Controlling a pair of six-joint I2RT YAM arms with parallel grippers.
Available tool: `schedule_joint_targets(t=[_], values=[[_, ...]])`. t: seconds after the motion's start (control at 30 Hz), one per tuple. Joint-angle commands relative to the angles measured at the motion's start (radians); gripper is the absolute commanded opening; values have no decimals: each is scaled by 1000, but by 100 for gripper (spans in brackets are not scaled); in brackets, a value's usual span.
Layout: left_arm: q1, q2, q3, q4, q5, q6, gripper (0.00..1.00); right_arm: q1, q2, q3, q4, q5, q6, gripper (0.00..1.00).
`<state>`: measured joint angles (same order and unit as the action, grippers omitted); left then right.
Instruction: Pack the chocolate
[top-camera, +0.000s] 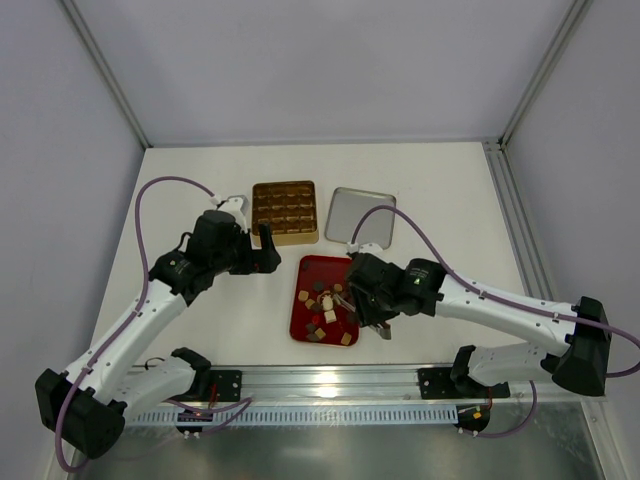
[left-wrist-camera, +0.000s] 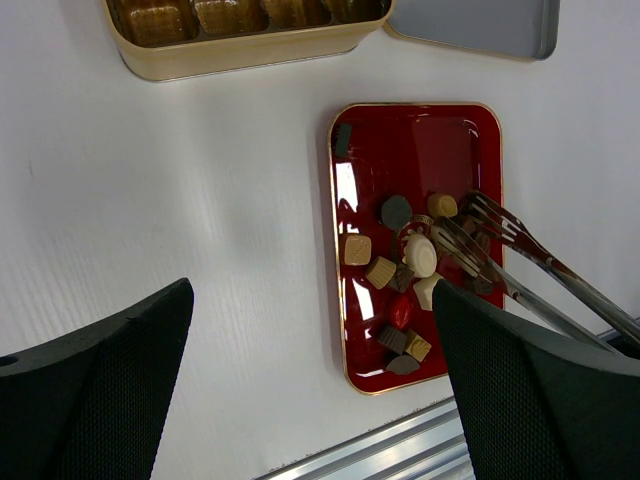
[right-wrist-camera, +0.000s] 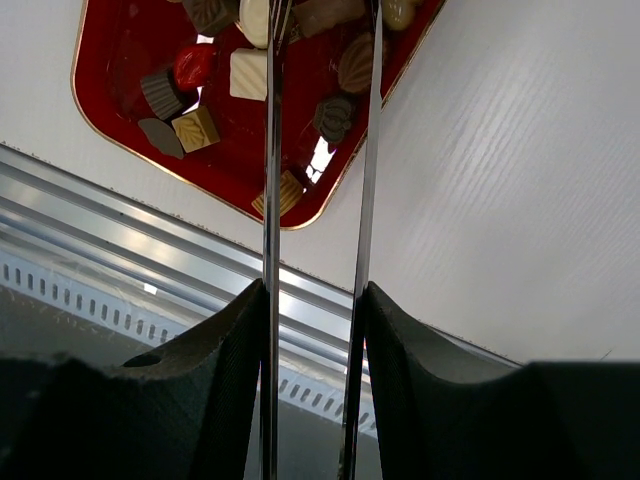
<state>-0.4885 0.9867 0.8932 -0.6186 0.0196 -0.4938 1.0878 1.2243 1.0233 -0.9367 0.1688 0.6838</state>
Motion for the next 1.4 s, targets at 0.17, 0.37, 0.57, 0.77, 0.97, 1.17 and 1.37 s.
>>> schedule_joint_targets(t=[0.17, 0.37, 0.57, 0.77, 0.97, 1.17, 1.37], values=[[5, -6, 4, 8, -4, -2, 99, 11, -12, 34, -17, 1, -6, 45], [5, -8, 4, 8, -4, -2, 100, 14, -5, 26, -1, -3, -6, 40], [5, -10, 4, 8, -4, -2, 100, 14, -9, 43, 1, 1, -10, 33], [5, -11, 4, 7, -6, -3, 100, 14, -16, 95, -39, 32, -27, 33], [5, -13, 3, 7, -9, -2, 100, 14, -14, 118, -47, 40, -35, 32], [5, -14, 4, 7, -10, -3, 100, 11, -11, 159, -50, 55, -47, 32], [5, -31, 10, 7, -50, -5, 100, -28, 36, 228, -4, 57, -93, 33]])
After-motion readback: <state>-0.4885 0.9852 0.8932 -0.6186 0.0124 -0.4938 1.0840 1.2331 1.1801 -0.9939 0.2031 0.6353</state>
